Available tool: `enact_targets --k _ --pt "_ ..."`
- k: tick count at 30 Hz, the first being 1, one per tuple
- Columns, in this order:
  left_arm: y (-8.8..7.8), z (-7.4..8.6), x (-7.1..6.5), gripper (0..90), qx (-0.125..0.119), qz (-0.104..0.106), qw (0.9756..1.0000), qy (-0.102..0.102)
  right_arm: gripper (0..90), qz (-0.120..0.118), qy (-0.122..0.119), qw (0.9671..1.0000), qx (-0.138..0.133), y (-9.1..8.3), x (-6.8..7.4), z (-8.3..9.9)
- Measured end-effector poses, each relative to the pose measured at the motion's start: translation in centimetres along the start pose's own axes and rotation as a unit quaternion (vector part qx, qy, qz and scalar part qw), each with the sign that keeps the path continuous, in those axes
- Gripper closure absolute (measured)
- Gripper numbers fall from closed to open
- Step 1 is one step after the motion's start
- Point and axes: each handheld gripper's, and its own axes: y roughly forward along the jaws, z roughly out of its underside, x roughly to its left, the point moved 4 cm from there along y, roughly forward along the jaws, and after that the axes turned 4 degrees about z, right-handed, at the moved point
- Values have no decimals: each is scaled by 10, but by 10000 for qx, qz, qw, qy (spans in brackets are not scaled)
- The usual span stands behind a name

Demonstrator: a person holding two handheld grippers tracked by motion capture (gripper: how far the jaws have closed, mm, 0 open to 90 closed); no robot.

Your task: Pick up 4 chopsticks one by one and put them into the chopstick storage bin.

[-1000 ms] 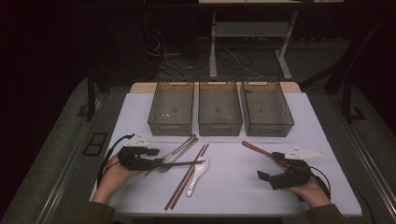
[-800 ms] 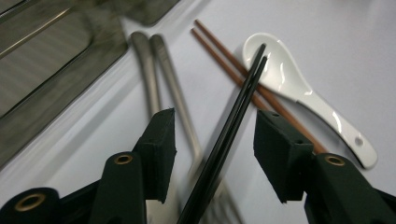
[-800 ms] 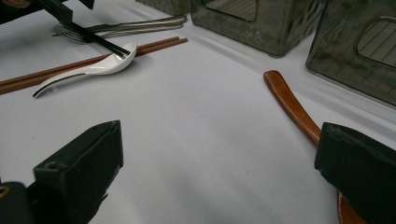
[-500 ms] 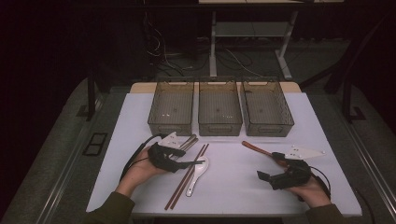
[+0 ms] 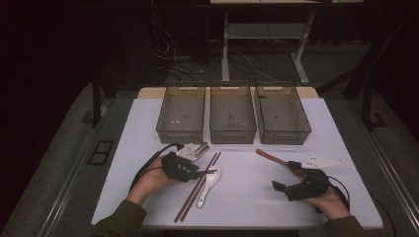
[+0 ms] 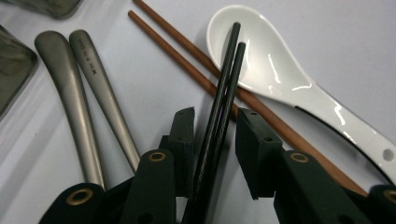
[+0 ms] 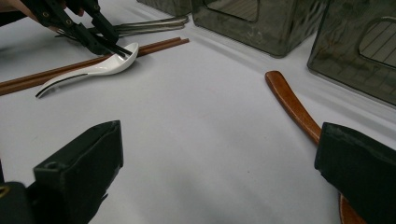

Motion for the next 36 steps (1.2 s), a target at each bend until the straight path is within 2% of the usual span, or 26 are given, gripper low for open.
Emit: enact_targets --k 6,10,14,18,28,31,36 --pt "0 1 0 722 -2 -7 10000 25 10 -5 8 10000 4 0 0 0" --pt "0 0 0 774 8 -3 9999 110 10 -5 8 10000 2 0 0 0" --pt "0 0 -1 788 15 -6 9998 196 10 -3 5 10000 8 0 0 0" --pt "-2 0 0 813 16 -102 9995 297 10 -5 8 10000 3 0 0 0" --pt "-5 -1 3 846 -110 -292 9988 382 10 -3 -1 10000 4 0 0 0" --pt "-7 -2 6 846 -149 -341 9987 338 10 3 9 10000 22 0 0 0" --pt "-13 -5 17 846 -242 -557 9981 37 10 4 16 10000 32 1 0 0"
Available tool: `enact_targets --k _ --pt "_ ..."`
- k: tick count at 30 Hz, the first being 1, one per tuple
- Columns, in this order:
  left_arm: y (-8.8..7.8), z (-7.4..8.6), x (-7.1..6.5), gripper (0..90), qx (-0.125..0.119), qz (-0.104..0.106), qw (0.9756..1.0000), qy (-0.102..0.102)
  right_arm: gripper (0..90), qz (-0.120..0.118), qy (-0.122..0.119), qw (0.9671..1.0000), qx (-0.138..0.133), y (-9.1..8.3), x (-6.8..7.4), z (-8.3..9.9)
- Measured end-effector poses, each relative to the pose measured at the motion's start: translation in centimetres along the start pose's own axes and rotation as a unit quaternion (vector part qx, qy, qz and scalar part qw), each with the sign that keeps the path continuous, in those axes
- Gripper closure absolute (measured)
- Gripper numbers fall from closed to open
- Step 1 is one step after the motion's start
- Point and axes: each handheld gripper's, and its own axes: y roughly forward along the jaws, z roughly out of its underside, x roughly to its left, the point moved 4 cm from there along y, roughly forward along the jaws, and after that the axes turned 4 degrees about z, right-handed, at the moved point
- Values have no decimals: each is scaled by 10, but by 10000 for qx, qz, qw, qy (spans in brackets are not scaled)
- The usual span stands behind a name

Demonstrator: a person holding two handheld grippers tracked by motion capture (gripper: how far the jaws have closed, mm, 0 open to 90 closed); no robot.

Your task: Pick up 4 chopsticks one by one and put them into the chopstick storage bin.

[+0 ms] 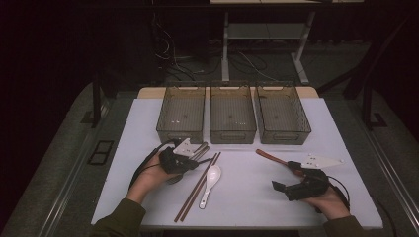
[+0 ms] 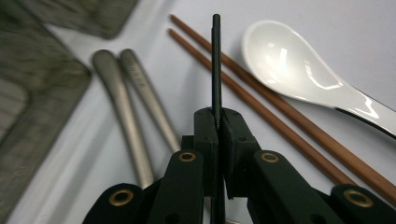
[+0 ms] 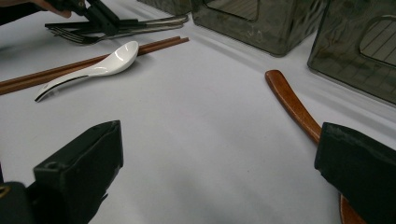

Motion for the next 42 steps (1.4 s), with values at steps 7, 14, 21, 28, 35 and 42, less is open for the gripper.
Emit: enact_targets --k 7,14,21,28,35,42 --pt "-5 1 23 847 -32 -457 9973 -565 10 6 0 10000 -2 0 0 0" --pt "-9 14 38 847 159 -751 9920 -1000 10 -3 -8 10000 -16 0 0 0" --pt "-7 25 43 845 379 -715 9896 -1188 10 -7 -6 10000 -19 -1 -1 0" --pt "-10 25 45 776 196 -630 9900 -1250 10 -13 -14 10000 -22 -1 0 0" --pt "-17 24 42 655 -100 -609 9885 -1378 10 -12 -8 10000 -29 -1 0 0" --pt "-45 35 33 504 -557 -645 9847 -1519 10 -30 -26 10000 -25 -2 0 0"
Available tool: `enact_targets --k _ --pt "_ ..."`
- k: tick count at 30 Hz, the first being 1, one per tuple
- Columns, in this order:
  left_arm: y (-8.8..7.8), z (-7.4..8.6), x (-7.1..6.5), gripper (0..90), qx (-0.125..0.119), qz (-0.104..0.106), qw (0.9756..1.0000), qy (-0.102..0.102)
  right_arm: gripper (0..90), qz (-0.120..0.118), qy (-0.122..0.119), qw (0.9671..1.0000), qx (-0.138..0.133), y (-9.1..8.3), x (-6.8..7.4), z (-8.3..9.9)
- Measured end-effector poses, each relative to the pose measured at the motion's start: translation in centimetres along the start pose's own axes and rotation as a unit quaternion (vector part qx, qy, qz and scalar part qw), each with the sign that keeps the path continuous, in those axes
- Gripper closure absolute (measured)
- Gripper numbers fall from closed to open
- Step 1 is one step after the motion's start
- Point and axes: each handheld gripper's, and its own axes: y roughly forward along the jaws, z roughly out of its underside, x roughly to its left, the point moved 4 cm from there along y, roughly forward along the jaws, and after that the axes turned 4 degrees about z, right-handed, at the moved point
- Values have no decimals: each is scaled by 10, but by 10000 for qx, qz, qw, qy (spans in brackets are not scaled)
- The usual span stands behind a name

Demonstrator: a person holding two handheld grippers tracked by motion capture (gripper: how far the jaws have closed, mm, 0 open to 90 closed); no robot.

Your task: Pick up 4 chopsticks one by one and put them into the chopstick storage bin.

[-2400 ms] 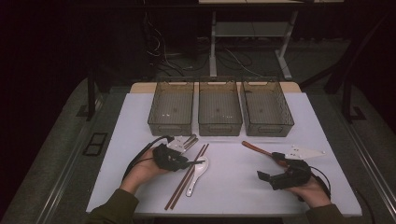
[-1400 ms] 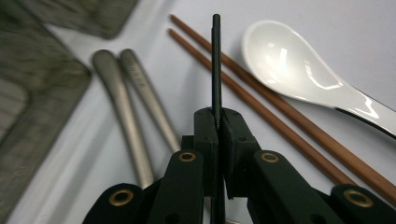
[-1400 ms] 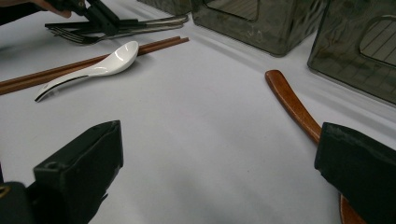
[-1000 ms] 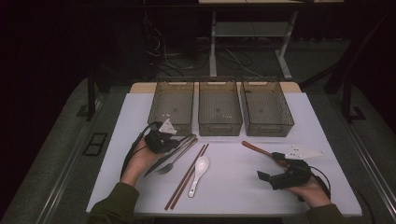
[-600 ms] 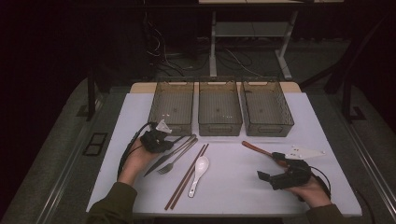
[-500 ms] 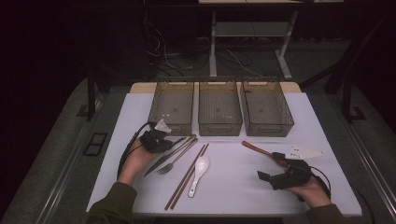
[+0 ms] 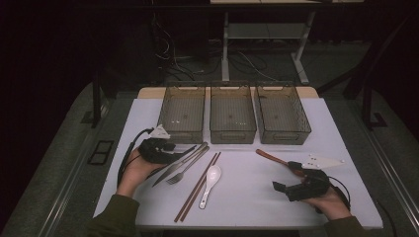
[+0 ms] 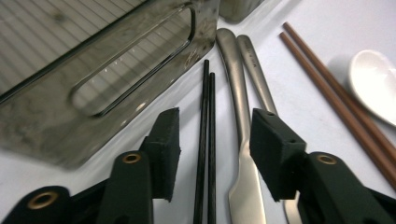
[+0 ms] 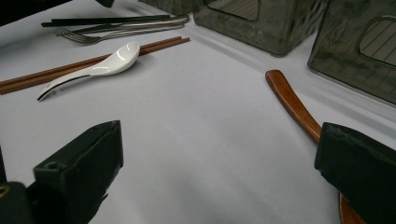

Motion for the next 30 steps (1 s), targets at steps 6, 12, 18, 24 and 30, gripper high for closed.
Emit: enact_targets --k 6,12,18,24,30 --pt "-21 20 2 467 -54 -64 9998 -163 10 5 9 10000 8 0 0 0" --pt "-25 40 10 577 4 -178 9995 -242 10 14 4 10000 16 0 0 0" --pt "-21 43 11 688 67 -83 9996 -244 10 22 9 10000 15 0 1 1" --pt "-17 46 12 765 176 17 9996 -234 10 17 13 10000 21 0 1 1" --pt "-14 48 13 790 273 51 9992 -274 10 12 13 10000 27 0 1 1"
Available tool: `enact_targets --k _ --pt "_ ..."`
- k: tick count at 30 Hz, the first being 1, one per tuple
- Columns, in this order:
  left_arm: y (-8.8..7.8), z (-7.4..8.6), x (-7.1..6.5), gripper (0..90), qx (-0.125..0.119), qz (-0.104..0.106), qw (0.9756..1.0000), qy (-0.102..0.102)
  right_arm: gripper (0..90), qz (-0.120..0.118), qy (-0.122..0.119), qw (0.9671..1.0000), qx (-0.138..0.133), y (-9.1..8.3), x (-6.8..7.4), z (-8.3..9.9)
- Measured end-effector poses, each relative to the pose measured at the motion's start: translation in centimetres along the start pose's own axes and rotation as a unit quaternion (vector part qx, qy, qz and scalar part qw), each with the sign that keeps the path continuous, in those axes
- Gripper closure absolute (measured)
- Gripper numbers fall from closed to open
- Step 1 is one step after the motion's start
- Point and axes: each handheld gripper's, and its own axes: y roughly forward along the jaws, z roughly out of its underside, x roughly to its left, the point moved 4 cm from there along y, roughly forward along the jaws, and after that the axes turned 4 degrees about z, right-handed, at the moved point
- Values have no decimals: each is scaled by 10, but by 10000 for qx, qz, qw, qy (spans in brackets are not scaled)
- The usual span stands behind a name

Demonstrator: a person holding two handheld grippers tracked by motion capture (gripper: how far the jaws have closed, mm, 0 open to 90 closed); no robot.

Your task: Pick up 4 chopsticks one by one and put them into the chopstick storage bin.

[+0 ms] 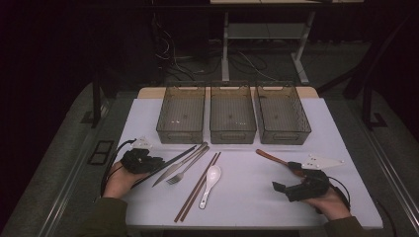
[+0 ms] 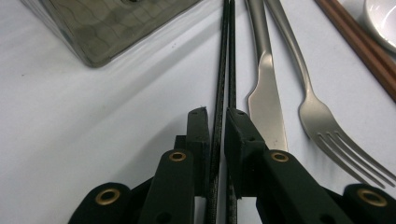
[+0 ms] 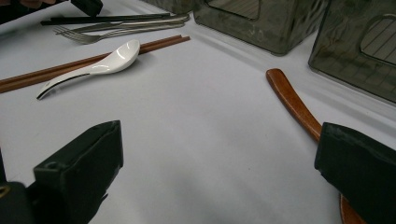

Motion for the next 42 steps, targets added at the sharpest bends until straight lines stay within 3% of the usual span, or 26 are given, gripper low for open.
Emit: enact_targets --k 17,42 --pt "5 1 4 803 64 -99 9999 39 10 -4 2 10000 11 0 0 0" --pt "6 3 9 848 -94 107 9996 248 10 13 -39 10000 -9 0 -1 0"
